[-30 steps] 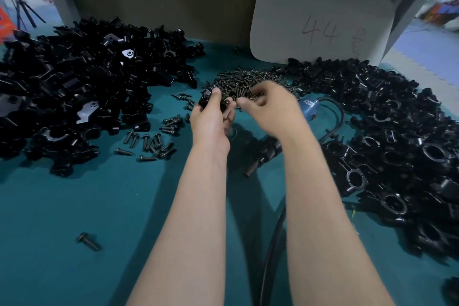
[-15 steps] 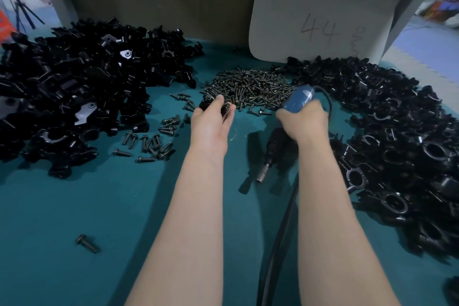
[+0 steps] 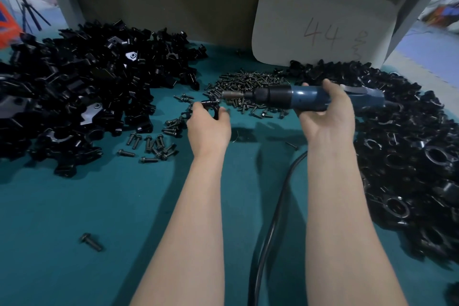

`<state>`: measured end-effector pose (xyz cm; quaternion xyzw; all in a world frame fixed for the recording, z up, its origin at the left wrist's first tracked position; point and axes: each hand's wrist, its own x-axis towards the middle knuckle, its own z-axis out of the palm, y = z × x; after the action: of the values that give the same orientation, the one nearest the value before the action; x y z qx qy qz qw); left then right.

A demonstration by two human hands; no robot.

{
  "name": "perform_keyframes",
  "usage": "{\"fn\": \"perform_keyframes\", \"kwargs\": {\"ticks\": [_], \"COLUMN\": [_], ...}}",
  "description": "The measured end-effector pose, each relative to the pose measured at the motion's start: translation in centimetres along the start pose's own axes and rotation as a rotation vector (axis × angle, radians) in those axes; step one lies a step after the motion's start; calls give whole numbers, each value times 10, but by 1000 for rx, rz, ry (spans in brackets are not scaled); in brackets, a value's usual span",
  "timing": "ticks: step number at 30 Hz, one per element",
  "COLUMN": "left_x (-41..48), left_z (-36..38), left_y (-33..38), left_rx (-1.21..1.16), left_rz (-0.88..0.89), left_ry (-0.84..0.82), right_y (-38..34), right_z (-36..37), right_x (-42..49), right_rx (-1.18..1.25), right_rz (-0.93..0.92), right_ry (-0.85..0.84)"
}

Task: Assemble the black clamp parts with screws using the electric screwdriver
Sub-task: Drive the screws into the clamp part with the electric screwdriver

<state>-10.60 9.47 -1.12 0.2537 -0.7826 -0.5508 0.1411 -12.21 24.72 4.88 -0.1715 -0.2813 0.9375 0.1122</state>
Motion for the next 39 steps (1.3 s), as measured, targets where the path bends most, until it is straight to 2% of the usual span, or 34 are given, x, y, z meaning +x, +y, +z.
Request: {"fn": "perform_keyframes", "kwargs": {"ticks": [5,12,26,39], "left_x": [-6,-4,-3,-2], "left_z": [2,2,1,-1], "left_y": [2,2,1,2], "left_rx": [136,162,181,331], "left_rz": [62,89,100,132], "left_ry": [6,19,-21,28], "right_y": [1,6,9,15], "right_z": [-3,-4,-6,-7], "right_x": [2,4,5,7], "right_rx": [57,36,-12,-7], "right_rz": [-63,-129,-163,-158], "right_ry": [14,83,138,135]}}
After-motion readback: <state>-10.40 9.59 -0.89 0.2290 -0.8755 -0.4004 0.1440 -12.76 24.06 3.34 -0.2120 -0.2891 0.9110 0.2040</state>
